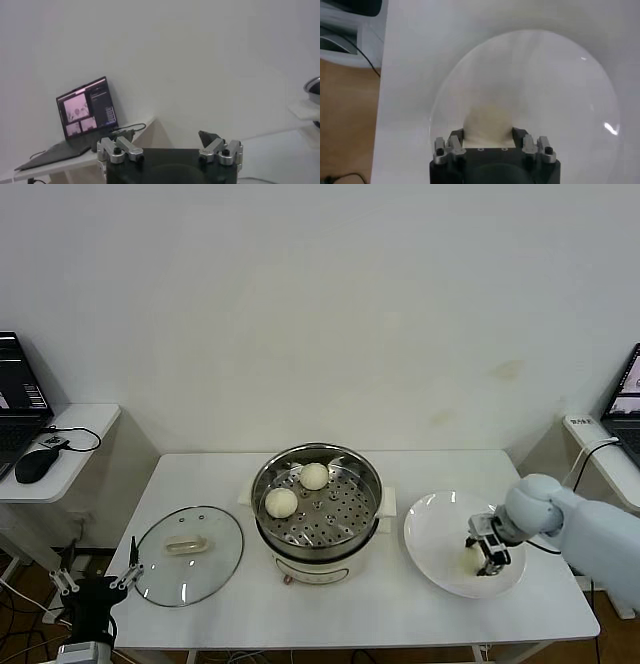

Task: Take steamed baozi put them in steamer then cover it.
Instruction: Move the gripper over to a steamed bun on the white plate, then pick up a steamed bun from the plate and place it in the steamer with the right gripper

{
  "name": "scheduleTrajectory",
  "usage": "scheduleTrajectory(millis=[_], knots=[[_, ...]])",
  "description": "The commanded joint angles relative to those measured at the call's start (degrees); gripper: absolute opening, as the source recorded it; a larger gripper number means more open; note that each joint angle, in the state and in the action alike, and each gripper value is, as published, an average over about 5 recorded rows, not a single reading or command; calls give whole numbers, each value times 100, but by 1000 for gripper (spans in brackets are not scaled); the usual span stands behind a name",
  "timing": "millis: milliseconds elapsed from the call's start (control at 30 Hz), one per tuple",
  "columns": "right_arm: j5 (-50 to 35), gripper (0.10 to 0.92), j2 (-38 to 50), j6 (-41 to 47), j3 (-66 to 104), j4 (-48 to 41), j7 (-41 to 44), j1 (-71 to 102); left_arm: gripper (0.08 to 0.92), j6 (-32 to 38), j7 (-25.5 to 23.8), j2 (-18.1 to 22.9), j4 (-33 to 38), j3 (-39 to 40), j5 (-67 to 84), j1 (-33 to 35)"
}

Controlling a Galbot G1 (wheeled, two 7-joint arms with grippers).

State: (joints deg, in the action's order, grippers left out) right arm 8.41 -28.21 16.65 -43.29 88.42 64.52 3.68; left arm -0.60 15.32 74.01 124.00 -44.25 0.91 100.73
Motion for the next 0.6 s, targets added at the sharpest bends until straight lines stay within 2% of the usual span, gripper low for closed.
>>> scheduleTrajectory(millis=[33, 300, 600], knots=[[-968, 614, -12, 40, -576, 57, 112, -2053, 823, -6, -3, -30, 39, 8, 19, -9], [-1699, 619, -1170, 231, -1682, -21, 29, -3918, 823, -14, -3, -55, 33, 23, 30, -45], [-2112, 619, -2687, 333, -2118, -170, -261, -3904, 823, -5, 5, -23, -48, -19, 47, -45]])
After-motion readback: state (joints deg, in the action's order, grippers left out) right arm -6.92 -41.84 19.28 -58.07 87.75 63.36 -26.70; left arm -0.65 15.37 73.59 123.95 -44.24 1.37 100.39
